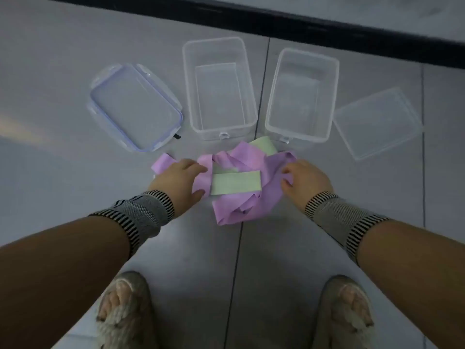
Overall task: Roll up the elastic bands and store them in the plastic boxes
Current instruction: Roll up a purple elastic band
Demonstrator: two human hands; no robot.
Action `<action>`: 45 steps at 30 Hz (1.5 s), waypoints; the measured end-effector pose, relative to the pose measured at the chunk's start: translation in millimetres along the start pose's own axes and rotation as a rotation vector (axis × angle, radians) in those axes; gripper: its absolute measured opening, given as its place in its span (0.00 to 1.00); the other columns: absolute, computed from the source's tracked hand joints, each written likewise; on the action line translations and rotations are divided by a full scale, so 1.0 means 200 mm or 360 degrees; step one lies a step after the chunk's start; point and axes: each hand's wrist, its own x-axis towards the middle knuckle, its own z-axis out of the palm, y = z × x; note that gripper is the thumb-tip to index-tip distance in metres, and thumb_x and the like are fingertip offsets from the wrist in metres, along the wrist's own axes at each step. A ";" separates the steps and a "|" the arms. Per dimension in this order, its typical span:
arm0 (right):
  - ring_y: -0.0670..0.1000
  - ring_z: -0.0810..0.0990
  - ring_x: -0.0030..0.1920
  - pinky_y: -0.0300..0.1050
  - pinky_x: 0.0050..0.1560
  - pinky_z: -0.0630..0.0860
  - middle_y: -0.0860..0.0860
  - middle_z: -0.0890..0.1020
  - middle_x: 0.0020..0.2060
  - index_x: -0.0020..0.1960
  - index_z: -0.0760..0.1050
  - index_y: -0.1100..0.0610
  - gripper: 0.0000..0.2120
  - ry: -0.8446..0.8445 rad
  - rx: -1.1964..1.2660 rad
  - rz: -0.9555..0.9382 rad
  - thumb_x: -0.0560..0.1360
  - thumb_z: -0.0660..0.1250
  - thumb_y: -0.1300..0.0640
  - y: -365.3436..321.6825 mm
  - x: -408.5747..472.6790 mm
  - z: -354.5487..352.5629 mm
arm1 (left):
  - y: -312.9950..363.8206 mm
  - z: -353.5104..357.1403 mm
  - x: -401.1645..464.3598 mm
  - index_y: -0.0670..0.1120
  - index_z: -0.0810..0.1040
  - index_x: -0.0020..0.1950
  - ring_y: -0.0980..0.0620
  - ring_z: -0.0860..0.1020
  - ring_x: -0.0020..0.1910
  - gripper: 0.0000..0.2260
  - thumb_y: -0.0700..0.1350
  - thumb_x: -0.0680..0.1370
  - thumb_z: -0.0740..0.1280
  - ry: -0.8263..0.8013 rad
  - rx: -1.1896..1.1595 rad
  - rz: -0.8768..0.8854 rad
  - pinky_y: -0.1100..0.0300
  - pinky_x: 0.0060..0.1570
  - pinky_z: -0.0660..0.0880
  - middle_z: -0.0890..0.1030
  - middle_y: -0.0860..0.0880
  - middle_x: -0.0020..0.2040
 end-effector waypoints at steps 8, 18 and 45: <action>0.59 0.73 0.60 0.51 0.56 0.71 0.55 0.68 0.66 0.67 0.66 0.55 0.21 0.0052 0.0025 0.0004 0.76 0.63 0.54 -0.07 0.26 0.10 | 0.11 0.16 0.11 0.49 0.73 0.66 0.45 0.71 0.62 0.22 0.47 0.73 0.70 0.0271 -0.0300 -0.0064 0.54 0.62 0.68 0.71 0.48 0.65; 0.60 0.77 0.52 0.46 0.49 0.71 0.58 0.80 0.51 0.55 0.77 0.59 0.11 0.0205 0.0068 0.0257 0.78 0.60 0.56 0.11 0.21 0.10 | 0.20 0.22 0.10 0.51 0.72 0.67 0.47 0.71 0.63 0.22 0.49 0.73 0.69 0.0154 -0.0263 -0.0040 0.53 0.59 0.70 0.70 0.50 0.67; 0.59 0.76 0.53 0.48 0.50 0.71 0.55 0.77 0.54 0.57 0.78 0.54 0.14 0.0263 -0.0052 -0.0162 0.79 0.56 0.54 -0.05 0.34 0.10 | 0.21 0.26 0.20 0.52 0.65 0.72 0.45 0.60 0.71 0.25 0.51 0.76 0.64 -0.0254 0.0252 0.0117 0.47 0.67 0.65 0.56 0.50 0.76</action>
